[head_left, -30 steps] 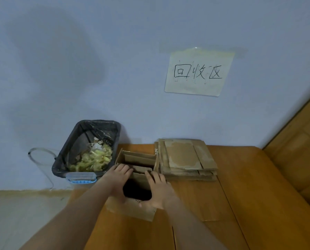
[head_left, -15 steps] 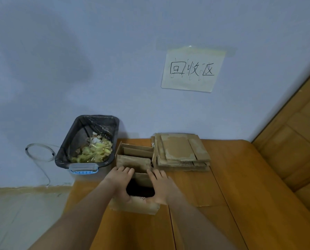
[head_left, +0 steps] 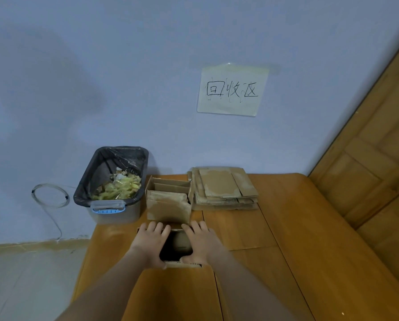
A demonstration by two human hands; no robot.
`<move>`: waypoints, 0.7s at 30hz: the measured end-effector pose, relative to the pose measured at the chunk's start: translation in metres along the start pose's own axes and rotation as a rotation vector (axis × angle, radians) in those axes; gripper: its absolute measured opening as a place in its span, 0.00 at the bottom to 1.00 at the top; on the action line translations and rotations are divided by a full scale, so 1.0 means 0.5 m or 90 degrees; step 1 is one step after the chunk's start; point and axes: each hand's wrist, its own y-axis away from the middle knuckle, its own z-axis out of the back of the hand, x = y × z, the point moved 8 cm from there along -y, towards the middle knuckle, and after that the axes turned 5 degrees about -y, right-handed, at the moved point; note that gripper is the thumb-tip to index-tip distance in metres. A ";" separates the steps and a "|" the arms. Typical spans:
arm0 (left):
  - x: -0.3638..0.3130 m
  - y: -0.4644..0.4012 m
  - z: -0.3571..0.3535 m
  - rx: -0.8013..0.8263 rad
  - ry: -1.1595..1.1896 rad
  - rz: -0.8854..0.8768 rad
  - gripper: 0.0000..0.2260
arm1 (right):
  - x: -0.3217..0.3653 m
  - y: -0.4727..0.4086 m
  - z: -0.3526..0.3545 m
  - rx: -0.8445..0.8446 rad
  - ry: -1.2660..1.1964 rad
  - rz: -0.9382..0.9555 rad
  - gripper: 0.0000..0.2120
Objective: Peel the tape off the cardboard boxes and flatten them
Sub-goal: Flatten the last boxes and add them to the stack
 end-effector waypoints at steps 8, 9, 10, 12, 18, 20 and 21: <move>-0.040 0.059 -0.013 0.027 -0.015 -0.038 0.45 | 0.037 0.044 -0.010 0.024 -0.026 0.006 0.27; -0.043 0.066 -0.015 0.031 -0.013 -0.036 0.44 | 0.040 0.050 -0.013 0.019 -0.033 0.001 0.25; -0.046 0.071 -0.016 0.037 -0.007 -0.037 0.43 | 0.042 0.055 -0.015 0.014 -0.035 -0.005 0.24; -0.052 0.081 -0.022 0.061 0.030 -0.044 0.38 | 0.049 0.066 -0.025 0.025 -0.025 -0.007 0.22; -0.080 0.109 -0.062 0.142 0.133 -0.066 0.35 | 0.074 0.100 -0.092 0.125 -0.040 0.004 0.30; -0.095 0.127 -0.084 0.173 0.144 -0.084 0.40 | 0.080 0.112 -0.117 0.169 -0.061 0.003 0.36; -0.103 0.138 -0.096 0.186 0.140 -0.093 0.42 | 0.081 0.119 -0.130 0.193 -0.062 0.001 0.38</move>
